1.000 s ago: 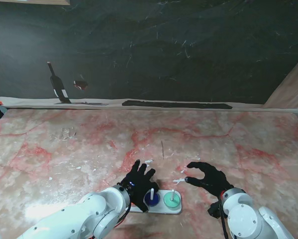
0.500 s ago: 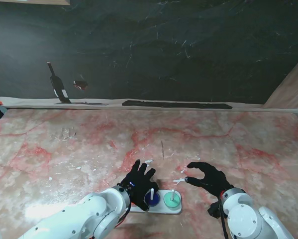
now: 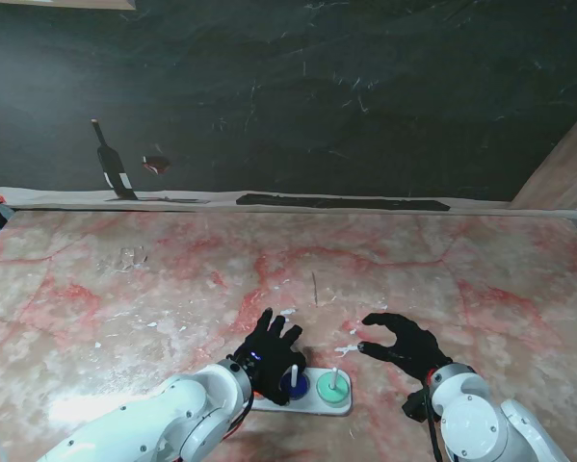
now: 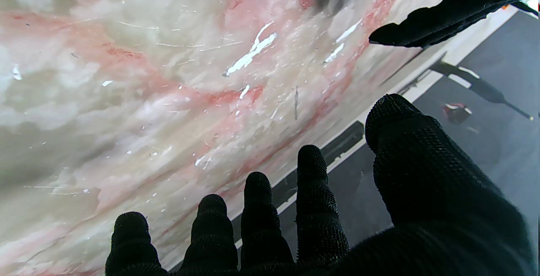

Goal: Move the three rings of the Hanoi Tower from the left rod to the right rod

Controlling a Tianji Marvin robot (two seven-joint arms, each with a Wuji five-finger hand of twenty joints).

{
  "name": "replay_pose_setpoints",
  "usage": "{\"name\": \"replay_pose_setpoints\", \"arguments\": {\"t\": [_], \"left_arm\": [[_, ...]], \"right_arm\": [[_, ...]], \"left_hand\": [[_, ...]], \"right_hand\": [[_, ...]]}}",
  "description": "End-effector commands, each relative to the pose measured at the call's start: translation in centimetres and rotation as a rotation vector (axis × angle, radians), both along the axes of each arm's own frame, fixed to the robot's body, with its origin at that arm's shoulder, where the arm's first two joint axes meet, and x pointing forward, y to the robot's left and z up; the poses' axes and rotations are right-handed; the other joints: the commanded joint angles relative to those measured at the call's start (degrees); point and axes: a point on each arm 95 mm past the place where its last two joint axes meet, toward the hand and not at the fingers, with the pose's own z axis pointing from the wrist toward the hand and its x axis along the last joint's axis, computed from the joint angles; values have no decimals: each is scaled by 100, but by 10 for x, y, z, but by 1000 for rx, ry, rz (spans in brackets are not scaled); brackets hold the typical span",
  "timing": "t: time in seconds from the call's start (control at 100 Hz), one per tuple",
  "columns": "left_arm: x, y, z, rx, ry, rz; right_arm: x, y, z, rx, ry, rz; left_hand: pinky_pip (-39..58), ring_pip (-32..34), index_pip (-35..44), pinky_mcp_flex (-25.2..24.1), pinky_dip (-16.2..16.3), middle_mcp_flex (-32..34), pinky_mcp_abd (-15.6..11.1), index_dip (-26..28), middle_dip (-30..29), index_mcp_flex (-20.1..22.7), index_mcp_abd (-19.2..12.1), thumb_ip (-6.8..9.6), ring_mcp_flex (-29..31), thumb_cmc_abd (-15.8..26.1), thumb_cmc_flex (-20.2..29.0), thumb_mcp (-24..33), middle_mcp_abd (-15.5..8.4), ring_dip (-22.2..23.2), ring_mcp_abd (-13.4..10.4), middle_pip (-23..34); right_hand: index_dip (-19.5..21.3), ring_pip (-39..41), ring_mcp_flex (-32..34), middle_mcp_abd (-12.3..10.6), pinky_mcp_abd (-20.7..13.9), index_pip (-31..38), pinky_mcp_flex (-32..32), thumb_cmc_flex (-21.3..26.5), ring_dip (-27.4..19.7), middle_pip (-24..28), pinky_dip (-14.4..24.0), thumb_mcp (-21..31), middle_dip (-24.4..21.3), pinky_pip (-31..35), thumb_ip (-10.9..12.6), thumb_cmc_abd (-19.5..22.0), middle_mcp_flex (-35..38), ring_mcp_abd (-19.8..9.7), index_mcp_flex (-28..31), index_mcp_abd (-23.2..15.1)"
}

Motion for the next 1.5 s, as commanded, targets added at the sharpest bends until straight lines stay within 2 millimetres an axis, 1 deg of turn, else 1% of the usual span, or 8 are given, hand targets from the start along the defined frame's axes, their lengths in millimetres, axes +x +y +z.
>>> {"name": "replay_pose_setpoints", "arguments": {"t": [0.0,0.17,0.35,0.76,1.27,1.49], "left_arm": [[-2,-1,-2,-7,5,-2],[-1,-1,-3,-16,2,-4],[-1,-1,-4,-19,8,-5],[1,0,1,-29,7,-13],[3,-1,7,-46,2,-18],[1,-2,15,-61,-11,-17]], "right_arm": [[-2,1,-2,3,4,6],[-2,1,-2,4,4,6],[-2,1,-2,7,4,6],[-2,1,-2,12,5,7],[-2,1,-3,21,3,5],[-2,1,-3,25,1,5]], "left_hand": [[-50,76,298,2,97,-197,42,107,67,297,-122,384,-160,161,-42,272,4,88,81,88],[-41,94,367,1,139,-163,38,94,90,435,-118,425,-161,191,-48,324,-23,145,71,150],[-34,104,434,0,180,-139,27,81,91,546,-122,434,-164,257,-36,347,-63,199,53,201],[-41,99,585,-1,234,-93,14,74,78,795,-56,486,-161,314,-18,393,-165,260,24,305],[-48,94,638,1,266,-82,9,52,64,876,-14,529,-159,318,-25,410,-206,288,20,347],[-44,96,645,1,281,-87,9,44,65,888,2,527,-160,331,-22,395,-216,302,14,356]], "right_hand": [[-51,-40,-95,-23,57,-22,-33,-230,30,117,-19,52,50,-97,18,-5,-175,-19,31,80],[-59,-39,-91,-21,57,-20,-33,-230,30,118,-19,55,50,-97,19,2,-170,-12,61,81],[-65,-38,-90,-23,58,-22,-33,-226,30,117,-19,57,51,-97,20,-1,-166,-11,66,81],[-70,-39,-90,-28,60,-20,-33,-226,29,114,-19,56,50,-98,19,-7,-159,-15,60,80],[-73,-39,-91,-19,60,-20,-32,-220,29,118,-17,58,53,-98,19,-18,-161,-11,49,86],[-73,-41,-93,-18,63,-19,-33,-214,28,116,-16,60,52,-97,19,-22,-166,-11,47,84]]}}
